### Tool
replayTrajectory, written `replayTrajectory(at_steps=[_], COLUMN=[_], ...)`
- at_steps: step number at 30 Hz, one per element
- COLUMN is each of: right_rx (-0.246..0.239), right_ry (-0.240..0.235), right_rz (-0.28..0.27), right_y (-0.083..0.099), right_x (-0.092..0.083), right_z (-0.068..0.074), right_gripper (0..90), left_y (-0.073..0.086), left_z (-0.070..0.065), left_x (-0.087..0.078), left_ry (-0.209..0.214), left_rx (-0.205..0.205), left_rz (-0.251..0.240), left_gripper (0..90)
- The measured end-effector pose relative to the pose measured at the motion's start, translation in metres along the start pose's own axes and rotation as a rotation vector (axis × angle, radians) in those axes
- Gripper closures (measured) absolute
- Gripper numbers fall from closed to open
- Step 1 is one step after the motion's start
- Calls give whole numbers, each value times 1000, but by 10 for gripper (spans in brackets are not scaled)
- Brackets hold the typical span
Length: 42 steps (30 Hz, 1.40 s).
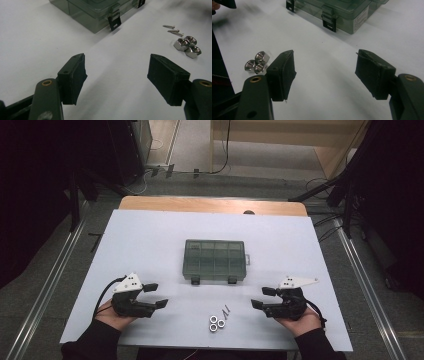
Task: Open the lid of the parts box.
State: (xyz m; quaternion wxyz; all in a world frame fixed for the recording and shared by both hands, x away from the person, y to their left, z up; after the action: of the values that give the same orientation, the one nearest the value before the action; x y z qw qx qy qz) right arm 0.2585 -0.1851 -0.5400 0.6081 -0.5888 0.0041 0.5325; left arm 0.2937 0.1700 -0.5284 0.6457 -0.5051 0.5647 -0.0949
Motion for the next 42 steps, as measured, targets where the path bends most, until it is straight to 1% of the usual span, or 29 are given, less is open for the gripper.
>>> replayTrajectory(at_steps=[3,7,9,13,15,23,25,28,30,32,35,42], right_rx=[-7,-9,-10,-14,-22,-14,-21,-21,-19,-11,-5,10], right_ry=[8,6,-3,-2,6,23,40,44,46,50,49,57], right_rz=[2,2,-1,-13,-18,-17,-24,-31,-37,-44,-46,-61], right_y=[0,0,0,-1,-2,-3,-4,-5,-6,-8,-10,-15], right_x=[0,1,1,1,1,0,-2,-2,-3,-3,-3,-3], right_z=[0,0,1,1,1,-2,-3,-3,-4,-5,-6,-7], right_gripper=[328,339,343,341,341,337,333,332,331,330,330,331], left_y=[0,-1,-1,-1,-1,-1,-1,-1,-1,-3,-3,-3], left_z=[0,0,0,0,0,0,0,0,1,0,1,3], left_x=[0,0,0,0,0,0,-1,-1,-1,-1,0,0], left_ry=[4,0,3,4,2,1,1,0,-2,-5,-4,-11], left_rx=[-3,7,2,2,2,-5,-1,-2,-3,1,4,-5], left_rz=[-2,-11,-14,-12,-9,-8,-11,-11,-11,-22,-20,-19], left_gripper=[304,304,304,304,304,304,304,305,305,305,305,305])
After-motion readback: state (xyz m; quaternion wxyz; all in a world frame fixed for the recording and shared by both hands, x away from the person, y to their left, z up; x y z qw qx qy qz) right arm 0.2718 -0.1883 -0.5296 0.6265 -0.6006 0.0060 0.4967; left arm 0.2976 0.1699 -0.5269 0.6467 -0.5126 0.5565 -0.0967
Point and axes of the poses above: each handheld gripper's, and its own axes: x roughly forward along the jaws, y roughly out of its underside, z roughly to its left, the point moved 8 cm from there along x, roughly forward along the jaws, and after that the axes turned 1 degree about z, right-handed, at the moved point
